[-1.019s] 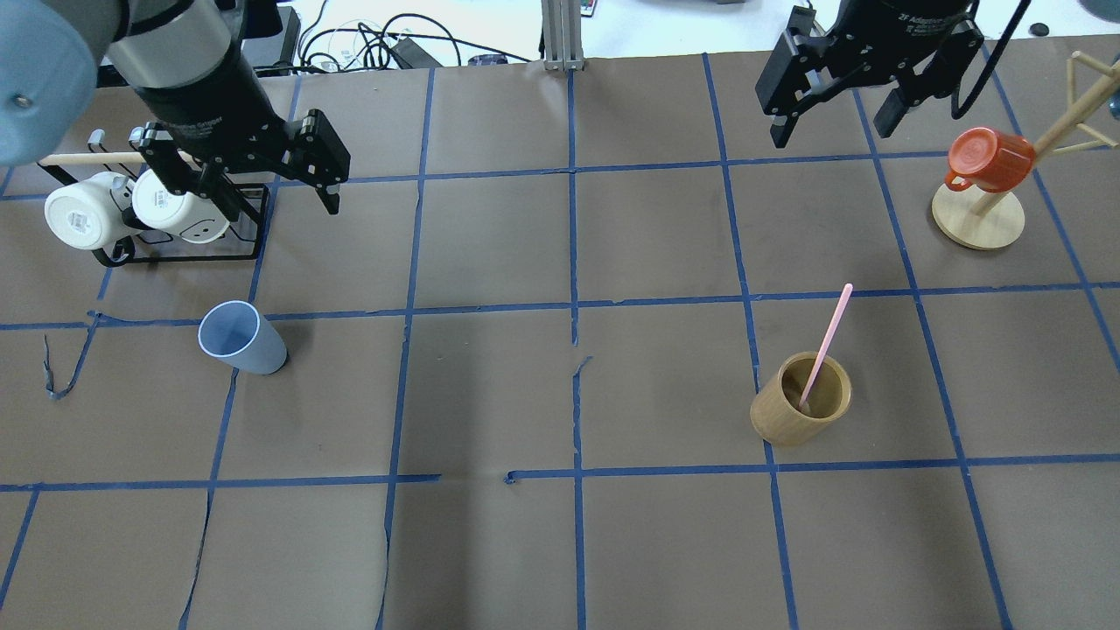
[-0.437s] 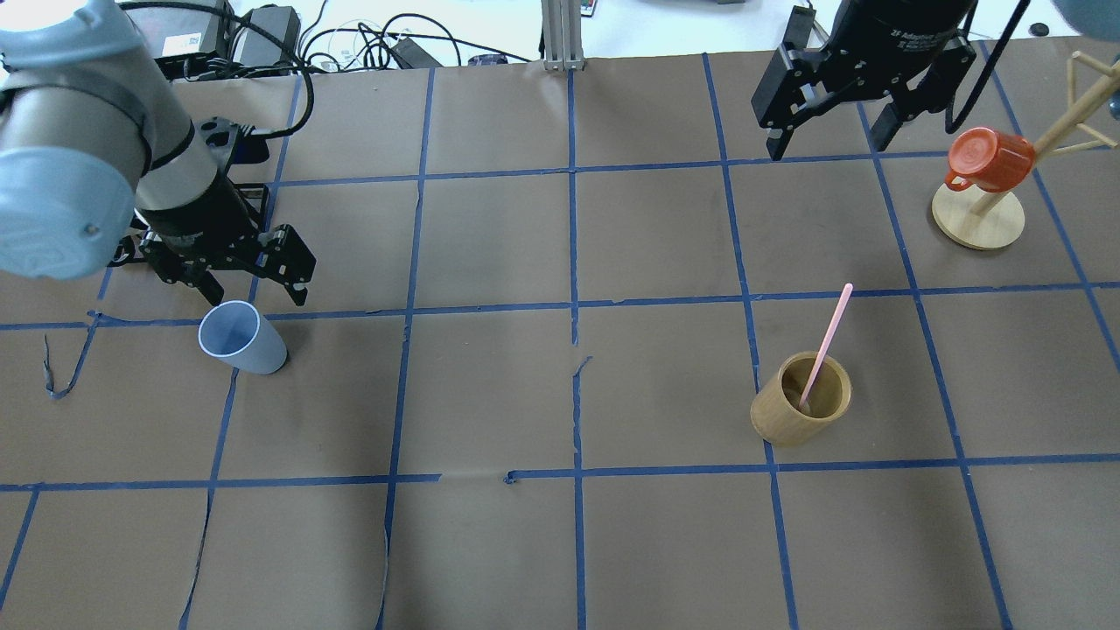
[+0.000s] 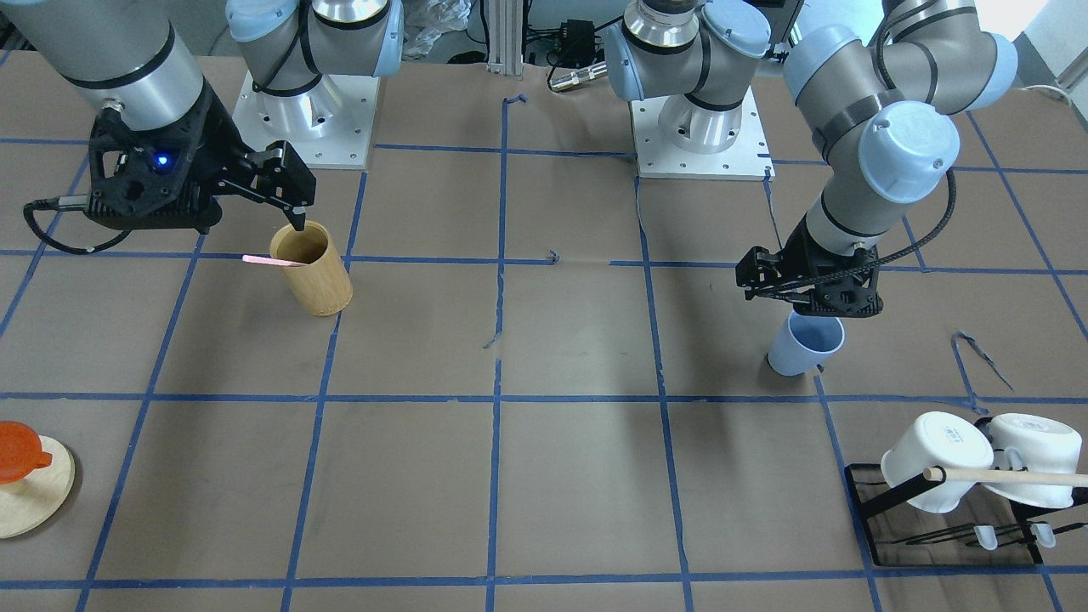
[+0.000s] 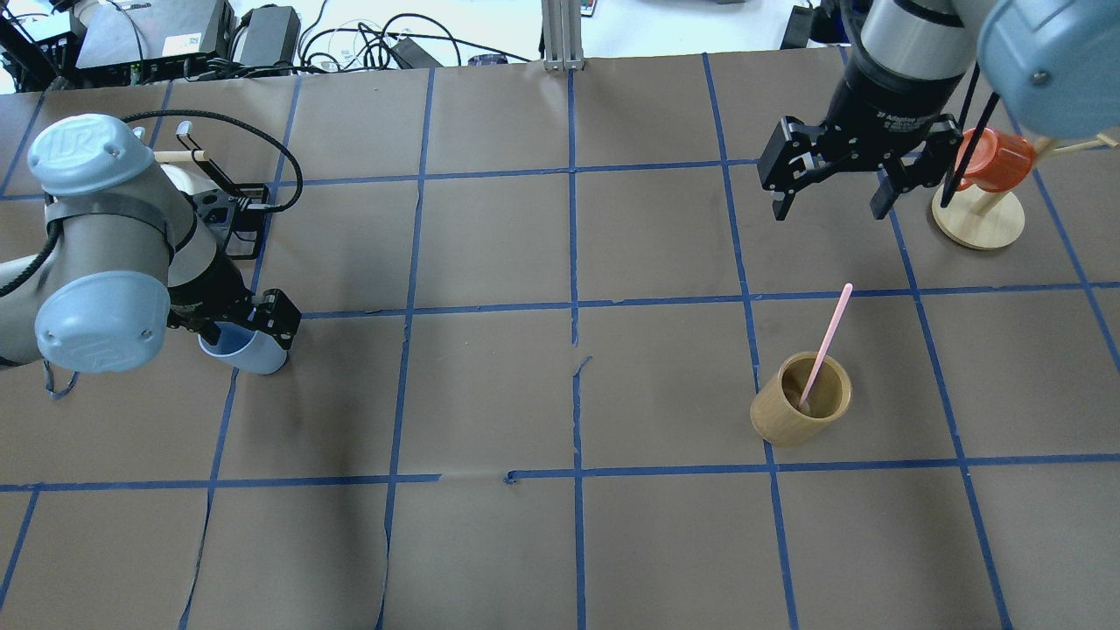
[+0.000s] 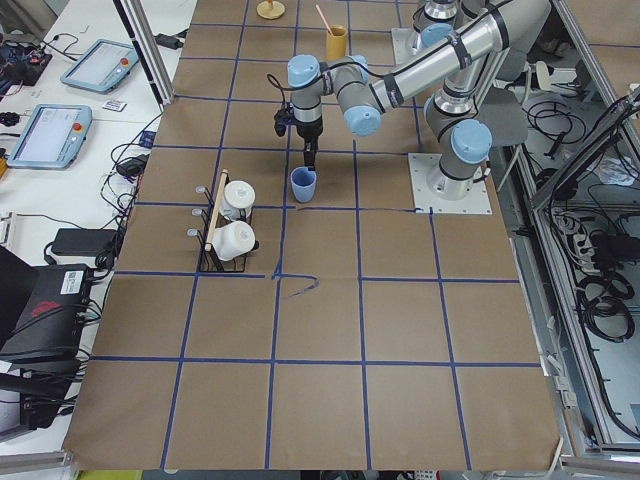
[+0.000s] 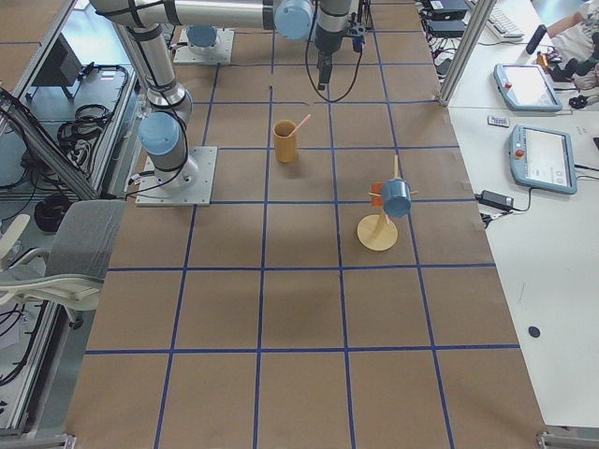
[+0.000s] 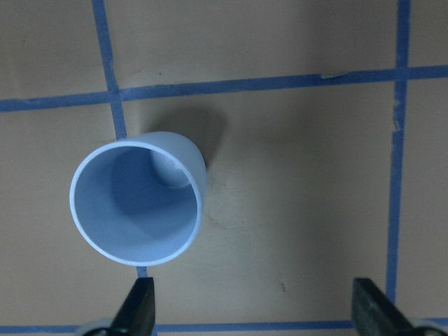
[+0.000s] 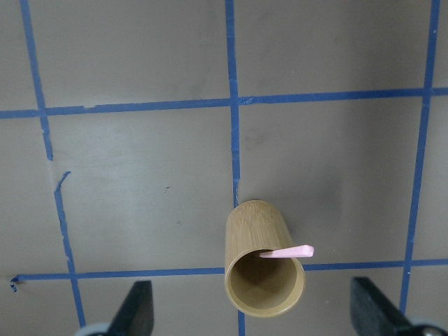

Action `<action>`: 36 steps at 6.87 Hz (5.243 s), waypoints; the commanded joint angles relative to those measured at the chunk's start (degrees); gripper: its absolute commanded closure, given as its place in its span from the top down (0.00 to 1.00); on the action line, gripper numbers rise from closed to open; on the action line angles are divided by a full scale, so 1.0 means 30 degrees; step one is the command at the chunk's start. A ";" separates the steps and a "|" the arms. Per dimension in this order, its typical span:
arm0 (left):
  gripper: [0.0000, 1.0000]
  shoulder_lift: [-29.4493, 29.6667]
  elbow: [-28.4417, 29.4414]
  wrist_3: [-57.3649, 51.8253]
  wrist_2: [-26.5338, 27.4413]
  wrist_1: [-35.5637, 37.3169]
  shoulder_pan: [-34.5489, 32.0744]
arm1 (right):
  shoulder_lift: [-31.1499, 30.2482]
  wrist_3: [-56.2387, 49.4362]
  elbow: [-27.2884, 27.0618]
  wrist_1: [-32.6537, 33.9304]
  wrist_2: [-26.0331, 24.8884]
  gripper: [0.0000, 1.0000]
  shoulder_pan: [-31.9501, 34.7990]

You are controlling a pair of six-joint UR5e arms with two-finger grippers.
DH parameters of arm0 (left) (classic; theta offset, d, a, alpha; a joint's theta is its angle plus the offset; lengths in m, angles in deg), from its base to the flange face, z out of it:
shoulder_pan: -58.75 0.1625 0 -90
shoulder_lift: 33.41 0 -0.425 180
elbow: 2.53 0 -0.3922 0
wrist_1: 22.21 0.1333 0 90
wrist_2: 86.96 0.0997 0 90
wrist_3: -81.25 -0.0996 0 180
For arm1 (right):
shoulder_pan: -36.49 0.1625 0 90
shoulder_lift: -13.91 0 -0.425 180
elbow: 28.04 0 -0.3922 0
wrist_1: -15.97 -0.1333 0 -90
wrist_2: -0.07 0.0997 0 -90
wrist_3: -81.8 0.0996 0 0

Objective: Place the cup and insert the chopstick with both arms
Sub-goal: 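Lower the left gripper onto the blue cup while the right descends to the chopstick, then grasp the blue cup with the left gripper while the right pinches the chopstick, then carry the blue cup to center with the left while the right lifts the chopstick, then release the cup and raise the left gripper while the right carries the chopstick over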

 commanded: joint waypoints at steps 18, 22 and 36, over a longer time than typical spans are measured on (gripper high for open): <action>0.00 0.6801 1.0154 2.0369 -0.5466 -0.1473 -1.1002 | -0.0599 0.2764 -0.2660 0.3121 -0.0222 0.00 -0.1200; 0.00 0.9847 1.3641 2.0464 -0.5263 -0.1356 -1.1034 | -0.0515 0.2969 0.1824 0.0803 -0.0044 0.00 -0.1054; 1.00 0.1256 1.4160 0.7997 -0.2715 -1.2341 -0.6523 | 0.3029 0.4374 0.2915 1.0054 -0.0793 0.00 0.4823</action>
